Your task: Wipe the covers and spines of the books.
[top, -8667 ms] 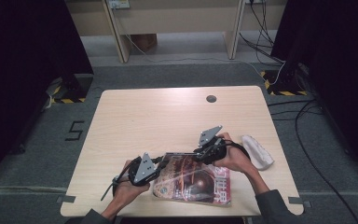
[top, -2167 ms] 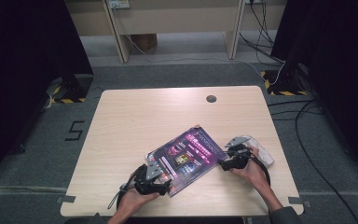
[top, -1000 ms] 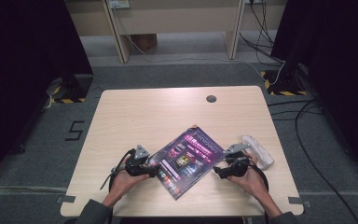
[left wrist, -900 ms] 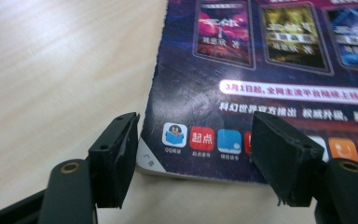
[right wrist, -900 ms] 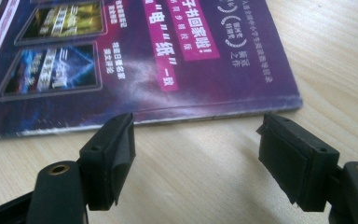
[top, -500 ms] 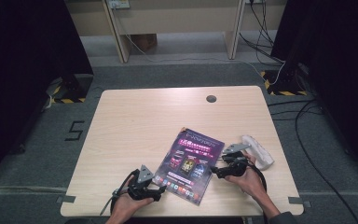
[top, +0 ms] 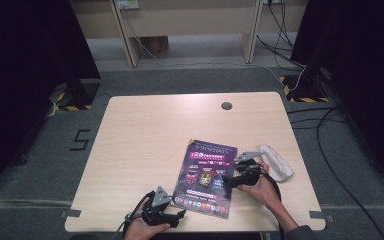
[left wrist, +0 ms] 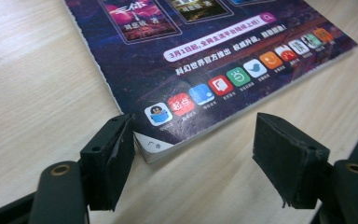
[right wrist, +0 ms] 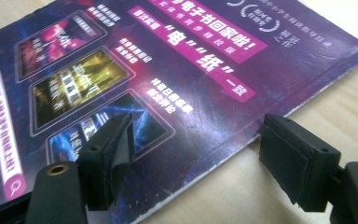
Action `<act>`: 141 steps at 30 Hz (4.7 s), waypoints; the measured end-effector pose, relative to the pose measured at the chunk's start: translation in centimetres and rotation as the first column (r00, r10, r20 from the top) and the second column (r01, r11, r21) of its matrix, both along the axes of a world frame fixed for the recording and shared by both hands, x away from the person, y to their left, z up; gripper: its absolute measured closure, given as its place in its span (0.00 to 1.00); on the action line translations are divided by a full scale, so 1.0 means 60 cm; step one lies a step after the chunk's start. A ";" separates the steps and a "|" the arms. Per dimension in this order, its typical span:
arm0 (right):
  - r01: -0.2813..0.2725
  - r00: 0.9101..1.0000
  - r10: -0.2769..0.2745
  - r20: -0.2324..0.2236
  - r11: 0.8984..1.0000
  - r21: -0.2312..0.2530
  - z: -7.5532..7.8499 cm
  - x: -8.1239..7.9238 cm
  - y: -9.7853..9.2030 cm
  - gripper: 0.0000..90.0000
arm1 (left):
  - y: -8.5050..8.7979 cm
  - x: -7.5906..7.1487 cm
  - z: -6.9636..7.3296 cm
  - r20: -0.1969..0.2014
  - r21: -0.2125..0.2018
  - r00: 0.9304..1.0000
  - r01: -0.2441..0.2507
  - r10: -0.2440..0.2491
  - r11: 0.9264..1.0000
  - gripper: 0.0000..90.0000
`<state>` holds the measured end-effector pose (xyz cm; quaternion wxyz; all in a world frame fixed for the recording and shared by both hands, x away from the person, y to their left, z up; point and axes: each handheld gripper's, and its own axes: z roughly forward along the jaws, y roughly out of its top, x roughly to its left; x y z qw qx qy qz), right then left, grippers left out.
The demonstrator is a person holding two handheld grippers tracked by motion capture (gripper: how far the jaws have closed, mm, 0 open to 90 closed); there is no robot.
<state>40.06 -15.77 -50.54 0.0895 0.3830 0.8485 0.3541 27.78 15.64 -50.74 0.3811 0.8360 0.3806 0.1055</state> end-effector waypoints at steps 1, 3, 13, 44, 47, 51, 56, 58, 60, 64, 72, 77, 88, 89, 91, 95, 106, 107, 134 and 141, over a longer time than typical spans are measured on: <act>0.001 1.000 -0.001 0.004 1.000 -0.006 0.000 0.002 0.001 0.30 | -0.002 -0.001 0.000 -0.001 0.000 1.000 0.007 -0.007 1.000 0.32; 0.003 1.000 -0.003 0.004 1.000 -0.011 0.001 0.007 0.003 0.30 | -0.007 -0.006 0.000 -0.006 -0.003 1.000 0.017 -0.018 1.000 0.32; 0.014 1.000 -0.014 0.008 1.000 -0.026 0.004 0.024 0.007 0.32 | -0.021 -0.014 0.000 -0.013 -0.030 0.998 0.056 -0.057 0.998 0.32; 0.296 0.952 -0.289 0.103 0.953 -0.058 0.053 0.015 -0.152 0.37 | -0.033 0.011 -0.002 -0.012 -0.028 0.995 0.099 -0.100 0.995 0.36; 0.317 0.945 -0.310 0.101 0.946 -0.064 0.053 0.016 -0.165 0.38 | -0.035 0.010 -0.001 -0.011 -0.036 0.993 0.114 -0.114 0.993 0.36; 0.341 0.938 -0.335 0.092 0.938 -0.062 0.053 0.017 -0.179 0.38 | -0.025 0.016 0.006 0.005 -0.063 0.996 0.087 -0.087 0.994 0.35; 0.357 0.933 -0.350 0.086 0.930 -0.090 0.049 0.020 -0.194 0.42 | -0.015 0.032 0.011 0.030 -0.070 0.999 0.043 -0.041 0.997 0.35; 0.357 0.933 -0.350 0.081 0.929 -0.100 0.043 0.020 -0.197 0.44 | -0.017 0.037 0.009 0.036 -0.059 0.999 0.036 -0.034 0.998 0.35; 0.356 0.934 -0.351 0.065 0.928 -0.112 0.038 0.021 -0.198 0.46 | -0.021 0.042 0.007 0.042 -0.049 0.999 0.031 -0.028 0.998 0.35; 0.357 0.934 -0.353 0.055 0.927 -0.112 0.032 0.023 -0.202 0.49 | -0.026 0.051 0.003 0.051 -0.023 0.998 0.026 -0.024 0.999 0.35; 0.351 0.936 -0.351 0.018 0.930 -0.112 0.021 0.026 -0.207 0.56 | -0.031 0.052 -0.006 0.062 0.015 0.997 0.034 -0.035 0.999 0.33; 0.338 0.940 -0.340 -0.003 0.937 -0.086 0.018 0.027 -0.212 0.74 | -0.033 0.051 -0.007 0.076 0.026 0.996 0.041 -0.043 0.999 0.33; 0.299 0.952 -0.295 0.077 0.953 -0.053 0.048 0.025 -0.203 0.88 | -0.041 0.059 -0.008 0.057 0.018 0.997 0.046 -0.047 0.999 0.31; 0.290 0.955 -0.286 0.083 0.956 -0.041 0.054 0.024 -0.197 0.88 | -0.043 0.061 -0.009 0.051 0.009 0.998 0.045 -0.045 0.999 0.30; 0.266 0.960 -0.261 0.102 0.963 -0.036 0.064 0.024 -0.184 0.88 | -0.045 0.065 -0.010 0.041 0.006 0.998 0.047 -0.047 0.999 0.29; 0.213 0.970 -0.209 0.127 0.977 -0.019 0.080 0.028 -0.151 0.88 | -0.047 0.069 -0.011 0.019 -0.013 0.999 0.045 -0.045 0.999 0.29; 0.101 0.985 -0.098 0.144 0.995 -0.013 0.100 0.064 -0.055 0.88 | -0.058 0.058 -0.009 0.045 0.012 0.996 0.075 -0.076 0.997 0.31; 0.096 0.985 -0.093 0.143 0.995 -0.015 0.099 0.067 -0.050 0.88 | -0.059 0.056 -0.009 0.046 0.013 0.996 0.080 -0.080 0.997 0.31; 0.049 0.995 -0.036 0.093 0.987 -0.150 0.021 0.118 0.045 0.87 | -0.065 0.043 -0.011 0.051 0.000 0.996 0.079 -0.078 0.997 0.32; 0.133 0.987 -0.118 0.106 0.979 -0.152 0.021 0.132 0.010 0.87 | -0.064 0.043 -0.012 0.051 -0.005 0.996 0.077 -0.077 0.997 0.32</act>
